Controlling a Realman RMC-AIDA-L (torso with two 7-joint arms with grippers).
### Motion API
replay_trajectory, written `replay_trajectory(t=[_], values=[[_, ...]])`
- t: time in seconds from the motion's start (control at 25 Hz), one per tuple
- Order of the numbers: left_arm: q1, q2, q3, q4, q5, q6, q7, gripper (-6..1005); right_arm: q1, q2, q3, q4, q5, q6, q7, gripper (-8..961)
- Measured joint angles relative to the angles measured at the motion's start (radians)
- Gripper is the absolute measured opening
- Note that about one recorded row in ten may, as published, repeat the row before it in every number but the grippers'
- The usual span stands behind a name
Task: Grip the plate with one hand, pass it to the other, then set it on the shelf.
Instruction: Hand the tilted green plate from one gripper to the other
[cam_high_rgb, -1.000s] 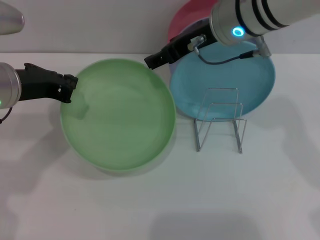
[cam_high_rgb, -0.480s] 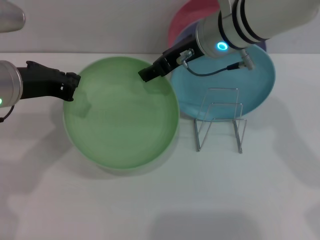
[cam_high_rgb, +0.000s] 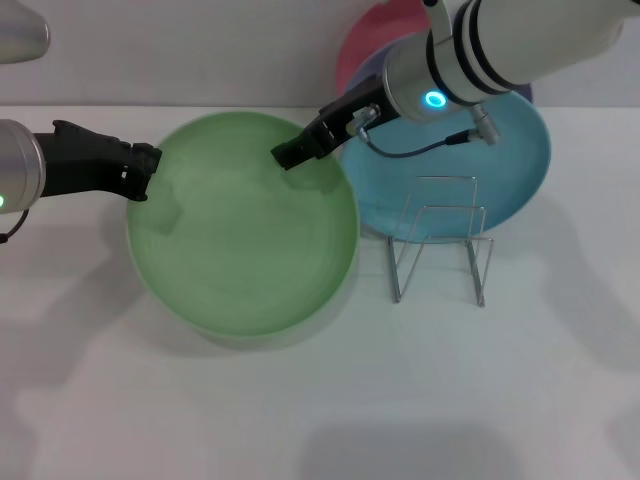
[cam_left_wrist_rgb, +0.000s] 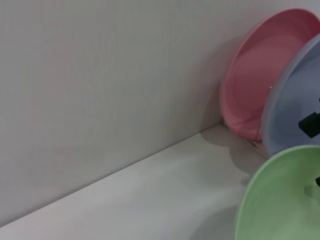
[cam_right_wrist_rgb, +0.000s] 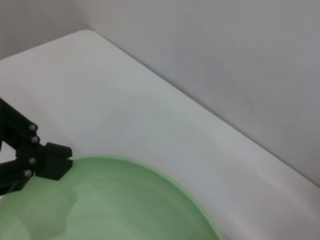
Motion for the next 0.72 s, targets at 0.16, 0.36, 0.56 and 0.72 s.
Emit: replay_trajectory(t=[0.16,0.36,0.56,0.72], values=[[-0.001,0.0,0.0,0.0,-0.005,0.002,0.0,28,0.012,0.0,-0.002,-0.028,0.017,-0.01,-0.015,810],[-0.001,0.0,-0.002,0.0,-0.006,0.003,0.0,28,0.021,0.0,-0.002,-0.039,0.017,-0.021,-0.022,808],[-0.001,-0.001,-0.006,0.0,-0.007,0.004,0.01,29,0.016,0.0,-0.003,-0.036,0.02,-0.045,-0.078,638],[-0.002,-0.002,-0.006,0.0,-0.007,0.006,0.011,29,0.019,0.001,-0.018,-0.059,0.034,-0.062,-0.098,510]])
